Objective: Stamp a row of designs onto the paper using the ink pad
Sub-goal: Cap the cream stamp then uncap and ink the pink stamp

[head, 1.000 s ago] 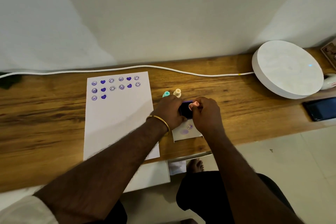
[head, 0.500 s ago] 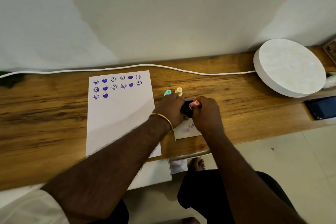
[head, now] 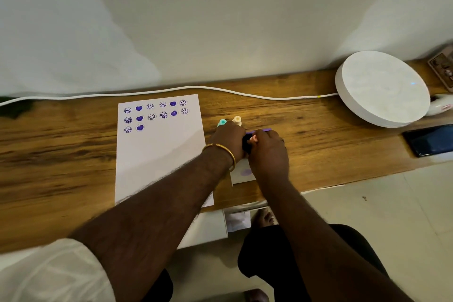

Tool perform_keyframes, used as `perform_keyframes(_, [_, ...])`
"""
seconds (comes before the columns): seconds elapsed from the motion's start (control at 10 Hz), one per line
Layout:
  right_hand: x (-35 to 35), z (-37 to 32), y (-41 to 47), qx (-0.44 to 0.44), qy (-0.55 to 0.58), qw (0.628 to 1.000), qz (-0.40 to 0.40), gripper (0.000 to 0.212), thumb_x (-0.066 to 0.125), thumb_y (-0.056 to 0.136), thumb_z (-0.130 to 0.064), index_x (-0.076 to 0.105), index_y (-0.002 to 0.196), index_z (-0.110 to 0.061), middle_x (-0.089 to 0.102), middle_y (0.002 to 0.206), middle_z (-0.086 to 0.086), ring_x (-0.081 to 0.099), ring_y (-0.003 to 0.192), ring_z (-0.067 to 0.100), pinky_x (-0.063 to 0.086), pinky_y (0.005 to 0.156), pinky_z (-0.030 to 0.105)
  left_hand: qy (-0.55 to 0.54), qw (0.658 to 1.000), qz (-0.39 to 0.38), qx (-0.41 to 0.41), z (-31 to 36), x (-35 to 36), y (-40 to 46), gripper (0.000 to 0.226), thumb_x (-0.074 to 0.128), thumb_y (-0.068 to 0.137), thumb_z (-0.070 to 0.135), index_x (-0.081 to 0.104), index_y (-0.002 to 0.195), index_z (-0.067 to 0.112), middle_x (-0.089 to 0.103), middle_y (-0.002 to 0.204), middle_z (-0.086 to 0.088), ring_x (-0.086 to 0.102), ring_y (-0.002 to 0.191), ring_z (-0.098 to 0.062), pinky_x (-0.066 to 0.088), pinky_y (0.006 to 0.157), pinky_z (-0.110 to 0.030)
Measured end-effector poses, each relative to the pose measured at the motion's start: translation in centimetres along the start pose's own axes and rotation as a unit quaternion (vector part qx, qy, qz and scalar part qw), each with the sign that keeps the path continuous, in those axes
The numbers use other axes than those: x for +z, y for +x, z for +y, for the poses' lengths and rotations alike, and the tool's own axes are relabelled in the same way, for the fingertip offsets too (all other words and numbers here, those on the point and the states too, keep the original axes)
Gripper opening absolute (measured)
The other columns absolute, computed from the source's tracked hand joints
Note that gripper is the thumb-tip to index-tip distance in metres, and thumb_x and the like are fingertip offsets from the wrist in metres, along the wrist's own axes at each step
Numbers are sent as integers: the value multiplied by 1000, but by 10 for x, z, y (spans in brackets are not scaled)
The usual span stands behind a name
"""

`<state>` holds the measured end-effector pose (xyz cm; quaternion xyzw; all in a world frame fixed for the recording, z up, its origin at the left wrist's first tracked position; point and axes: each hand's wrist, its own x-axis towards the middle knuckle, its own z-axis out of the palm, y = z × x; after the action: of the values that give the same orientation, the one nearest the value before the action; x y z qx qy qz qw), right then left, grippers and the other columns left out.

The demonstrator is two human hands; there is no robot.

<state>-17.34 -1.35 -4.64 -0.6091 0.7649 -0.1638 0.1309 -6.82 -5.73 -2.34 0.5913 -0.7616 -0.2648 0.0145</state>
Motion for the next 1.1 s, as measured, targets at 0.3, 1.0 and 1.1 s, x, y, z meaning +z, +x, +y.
perform_keyframes(0.3, [-2,-3,3,-18,-44,998,-27,41,79,74,-17,64,112,-10,64,112,11,62,99,25,52,83,36,-1,1000,3,-20,3,1,-1,36,70,87,19,63,121,10,66,113,-11,62,102,-25,50,93,-34])
perform_keyframes(1.0, [0,0,2,-7,-1,1000,-19,31,73,79,-14,67,109,-11,64,112,11,63,94,25,54,79,37,-9,999,-3,-31,5,-1,2,34,71,86,20,64,118,10,67,107,-10,63,96,-24,52,90,-33])
perform_keyframes(1.1, [-3,7,6,14,48,999,-4,15,61,89,-16,70,102,-13,65,106,9,61,84,18,48,71,26,-9,999,-14,-30,5,-2,4,38,73,83,20,64,118,10,67,107,-11,63,97,-24,51,90,-33])
